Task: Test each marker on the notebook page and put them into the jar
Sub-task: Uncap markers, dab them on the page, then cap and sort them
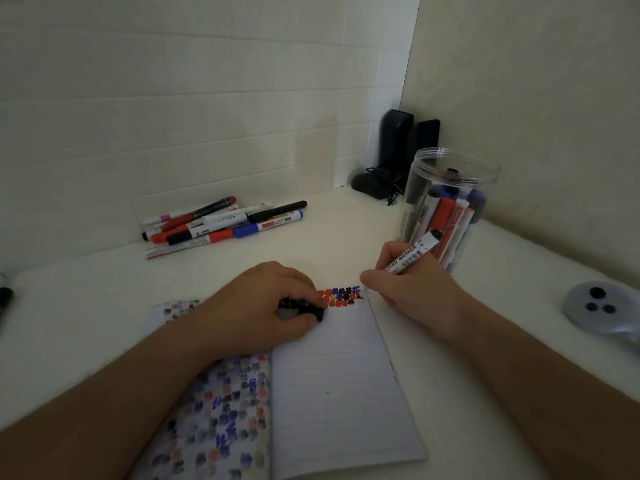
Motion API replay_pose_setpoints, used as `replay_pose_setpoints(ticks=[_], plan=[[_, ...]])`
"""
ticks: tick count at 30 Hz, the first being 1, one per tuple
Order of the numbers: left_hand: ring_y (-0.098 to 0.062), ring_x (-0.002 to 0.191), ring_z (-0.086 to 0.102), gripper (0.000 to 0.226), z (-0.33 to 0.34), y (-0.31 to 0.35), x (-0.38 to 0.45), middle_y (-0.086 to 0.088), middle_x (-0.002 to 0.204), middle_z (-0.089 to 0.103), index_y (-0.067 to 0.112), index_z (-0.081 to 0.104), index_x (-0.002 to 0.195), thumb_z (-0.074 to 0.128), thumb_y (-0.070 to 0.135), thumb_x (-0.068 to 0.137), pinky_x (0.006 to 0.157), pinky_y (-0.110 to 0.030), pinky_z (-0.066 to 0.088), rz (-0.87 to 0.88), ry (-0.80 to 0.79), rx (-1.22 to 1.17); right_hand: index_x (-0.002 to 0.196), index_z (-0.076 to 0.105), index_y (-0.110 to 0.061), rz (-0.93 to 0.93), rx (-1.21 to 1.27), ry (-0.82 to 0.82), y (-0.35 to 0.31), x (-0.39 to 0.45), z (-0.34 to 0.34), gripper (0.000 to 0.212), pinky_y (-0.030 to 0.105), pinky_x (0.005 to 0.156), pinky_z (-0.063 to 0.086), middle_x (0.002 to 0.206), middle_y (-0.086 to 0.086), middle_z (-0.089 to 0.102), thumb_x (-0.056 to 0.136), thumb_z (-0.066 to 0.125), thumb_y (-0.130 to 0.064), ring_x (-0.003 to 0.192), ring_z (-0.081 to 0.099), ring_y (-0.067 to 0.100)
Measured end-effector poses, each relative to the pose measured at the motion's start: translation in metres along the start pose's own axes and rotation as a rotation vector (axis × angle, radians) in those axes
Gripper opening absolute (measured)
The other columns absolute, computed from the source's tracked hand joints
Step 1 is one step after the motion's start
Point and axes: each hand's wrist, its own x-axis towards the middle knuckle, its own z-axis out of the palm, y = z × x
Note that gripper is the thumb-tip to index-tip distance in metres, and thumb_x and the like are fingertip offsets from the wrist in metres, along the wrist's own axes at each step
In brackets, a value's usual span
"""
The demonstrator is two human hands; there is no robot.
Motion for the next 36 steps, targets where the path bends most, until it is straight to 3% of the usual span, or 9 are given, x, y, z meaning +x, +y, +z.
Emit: replay_pose_setpoints(ticks=[6,16,19,26,30,34,36], plan=[[0.011,0.11,0.05,0.025,-0.001,0.0,0.001,0.028,0.114,0.064,0.042,0.073,0.115,0.07,0.041,0.09,0.09,0.002,0.028,0.004,0.003,-0.023,0.068,0.05,-0.011,-0.015,-0.116,0.156,0.004,0.003,0.007,0.03,0.017,0.05,0.044,0.056,0.001,0.054,0.082,0.077,-0.013,0.049,0.05,0.008],[0.011,0.111,0.05,0.024,0.0,-0.001,0.002,0.027,0.113,0.065,0.042,0.074,0.113,0.071,0.04,0.09,0.089,0.004,0.027,0.012,0.005,-0.031,0.07,0.05,-0.01,0.008,-0.177,0.125,-0.001,0.001,0.01,0.03,0.017,0.048,0.046,0.059,0.015,0.063,0.083,0.077,-0.013,0.044,0.058,0.009],[0.012,0.11,0.05,0.023,0.0,-0.001,0.002,0.028,0.112,0.064,0.042,0.074,0.113,0.07,0.04,0.09,0.089,0.004,0.027,0.008,0.002,-0.042,0.07,0.048,-0.01,-0.01,-0.194,0.137,-0.002,0.001,0.011,0.03,0.017,0.046,0.045,0.056,0.01,0.056,0.082,0.076,-0.01,0.044,0.057,0.011],[0.015,0.11,0.049,0.023,-0.001,0.0,0.002,0.029,0.11,0.064,0.042,0.074,0.112,0.071,0.039,0.09,0.088,0.005,0.027,0.012,0.001,-0.049,0.072,0.049,-0.006,0.018,-0.085,0.123,-0.001,-0.001,0.009,0.028,0.019,0.047,0.046,0.056,0.01,0.059,0.084,0.073,-0.005,0.044,0.055,0.013],[0.014,0.11,0.05,0.022,-0.001,0.001,0.002,0.027,0.111,0.065,0.041,0.074,0.112,0.072,0.037,0.09,0.087,0.005,0.028,0.014,0.001,-0.052,0.069,0.048,-0.011,-0.002,-0.182,0.112,-0.001,0.0,0.011,0.032,0.017,0.048,0.045,0.057,0.011,0.058,0.083,0.077,-0.011,0.044,0.055,0.01],[0.012,0.109,0.051,0.022,-0.001,0.0,0.002,0.027,0.112,0.065,0.043,0.073,0.112,0.071,0.04,0.09,0.089,0.002,0.029,0.006,-0.002,-0.042,0.066,0.043,-0.016,-0.004,-0.225,0.134,0.002,0.003,0.011,0.035,0.029,0.051,0.046,0.058,0.005,0.051,0.079,0.075,-0.013,0.052,0.054,0.018],[0.013,0.109,0.051,0.022,-0.001,0.001,0.002,0.027,0.112,0.065,0.043,0.073,0.112,0.07,0.04,0.09,0.088,0.003,0.029,0.005,-0.004,-0.039,0.067,0.043,-0.014,0.005,-0.193,0.136,0.003,0.002,0.01,0.034,0.026,0.05,0.047,0.06,0.008,0.052,0.081,0.074,-0.011,0.051,0.055,0.018]])
